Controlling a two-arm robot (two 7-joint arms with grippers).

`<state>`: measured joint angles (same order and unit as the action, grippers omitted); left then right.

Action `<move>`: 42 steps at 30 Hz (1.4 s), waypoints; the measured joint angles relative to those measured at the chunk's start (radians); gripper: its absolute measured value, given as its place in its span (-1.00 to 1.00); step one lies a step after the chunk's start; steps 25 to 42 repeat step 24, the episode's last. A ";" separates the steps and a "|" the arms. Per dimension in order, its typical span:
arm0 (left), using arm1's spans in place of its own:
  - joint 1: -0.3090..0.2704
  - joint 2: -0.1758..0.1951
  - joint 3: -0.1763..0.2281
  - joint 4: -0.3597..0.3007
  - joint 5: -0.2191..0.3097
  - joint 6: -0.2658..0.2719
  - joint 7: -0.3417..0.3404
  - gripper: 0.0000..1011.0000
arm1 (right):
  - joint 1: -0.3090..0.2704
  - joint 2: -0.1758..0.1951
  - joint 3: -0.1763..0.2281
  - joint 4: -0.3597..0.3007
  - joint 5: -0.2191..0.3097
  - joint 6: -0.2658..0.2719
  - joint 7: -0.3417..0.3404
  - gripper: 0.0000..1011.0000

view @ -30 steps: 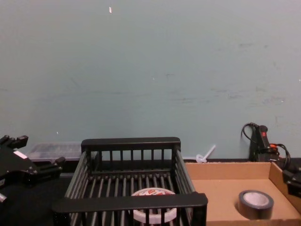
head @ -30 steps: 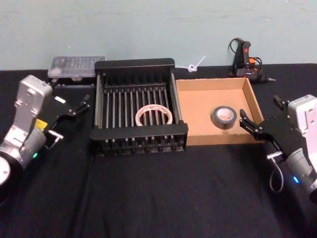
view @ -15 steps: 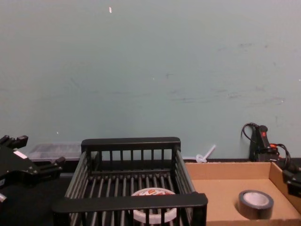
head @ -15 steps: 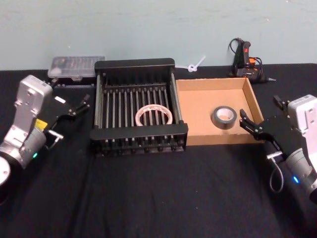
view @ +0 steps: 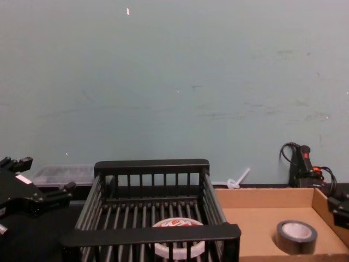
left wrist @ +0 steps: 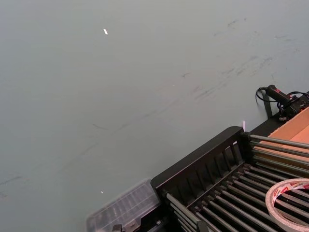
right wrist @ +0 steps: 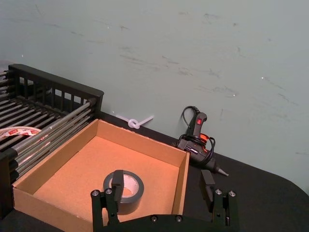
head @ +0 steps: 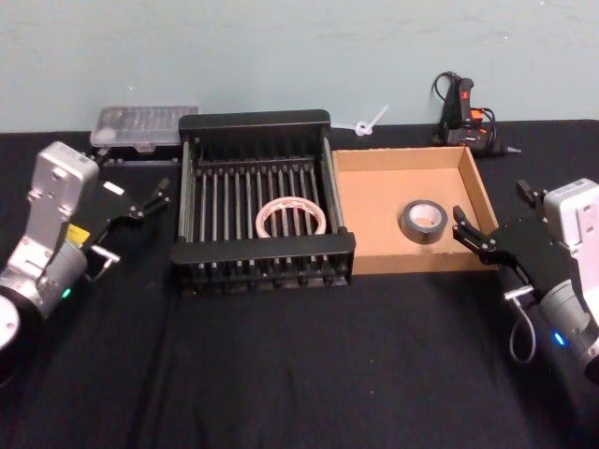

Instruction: Pick up the white tape and place it into the black box , Pick up the silver tape and place it into the brown box.

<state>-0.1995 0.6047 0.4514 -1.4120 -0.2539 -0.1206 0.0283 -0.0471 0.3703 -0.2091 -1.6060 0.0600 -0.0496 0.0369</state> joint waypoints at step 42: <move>0.000 0.000 0.000 0.000 0.000 0.000 0.000 0.98 | 0.000 0.000 0.000 0.000 0.000 0.000 0.000 0.98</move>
